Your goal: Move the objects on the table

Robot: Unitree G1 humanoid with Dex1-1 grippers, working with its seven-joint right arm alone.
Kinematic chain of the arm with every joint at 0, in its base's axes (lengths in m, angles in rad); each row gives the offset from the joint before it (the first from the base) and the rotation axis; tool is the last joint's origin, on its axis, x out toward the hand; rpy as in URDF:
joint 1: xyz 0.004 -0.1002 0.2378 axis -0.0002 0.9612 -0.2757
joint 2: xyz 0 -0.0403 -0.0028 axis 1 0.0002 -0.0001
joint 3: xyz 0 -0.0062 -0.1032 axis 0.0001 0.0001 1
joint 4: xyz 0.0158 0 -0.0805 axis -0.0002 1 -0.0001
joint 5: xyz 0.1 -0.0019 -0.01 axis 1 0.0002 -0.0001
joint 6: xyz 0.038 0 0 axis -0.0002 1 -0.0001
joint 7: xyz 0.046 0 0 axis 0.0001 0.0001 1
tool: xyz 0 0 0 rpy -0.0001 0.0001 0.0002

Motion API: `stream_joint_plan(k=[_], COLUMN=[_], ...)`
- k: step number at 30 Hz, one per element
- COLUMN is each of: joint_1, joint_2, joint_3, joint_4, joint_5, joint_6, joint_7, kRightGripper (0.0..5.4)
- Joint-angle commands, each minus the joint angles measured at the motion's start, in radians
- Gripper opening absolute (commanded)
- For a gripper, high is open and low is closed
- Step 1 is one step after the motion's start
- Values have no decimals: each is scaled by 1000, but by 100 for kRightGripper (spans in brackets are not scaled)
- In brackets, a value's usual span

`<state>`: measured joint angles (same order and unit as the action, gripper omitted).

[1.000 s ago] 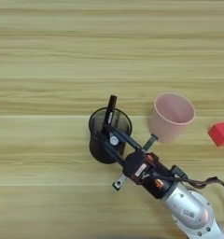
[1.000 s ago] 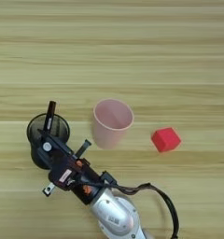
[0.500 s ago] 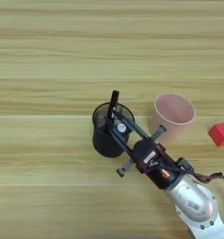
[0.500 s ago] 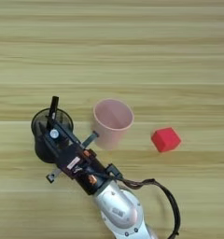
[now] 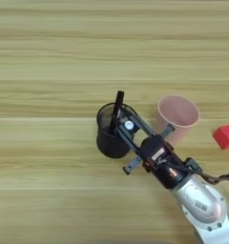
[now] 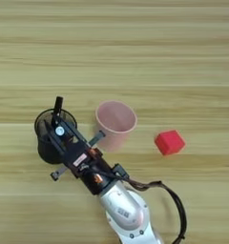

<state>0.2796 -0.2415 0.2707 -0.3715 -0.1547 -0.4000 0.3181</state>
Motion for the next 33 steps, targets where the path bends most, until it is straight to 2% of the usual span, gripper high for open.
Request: stream_joint_plan(k=[1, 22, 33], joint_1=[-38, -48, -66], joint_2=[1, 1, 6], joint_3=[-18, -69, -89], joint_4=[-61, -145, -147], joint_5=[29, 100, 126], joint_6=[8, 96, 117], joint_7=[-5, 11, 10], kRightGripper=[74, 74, 74])
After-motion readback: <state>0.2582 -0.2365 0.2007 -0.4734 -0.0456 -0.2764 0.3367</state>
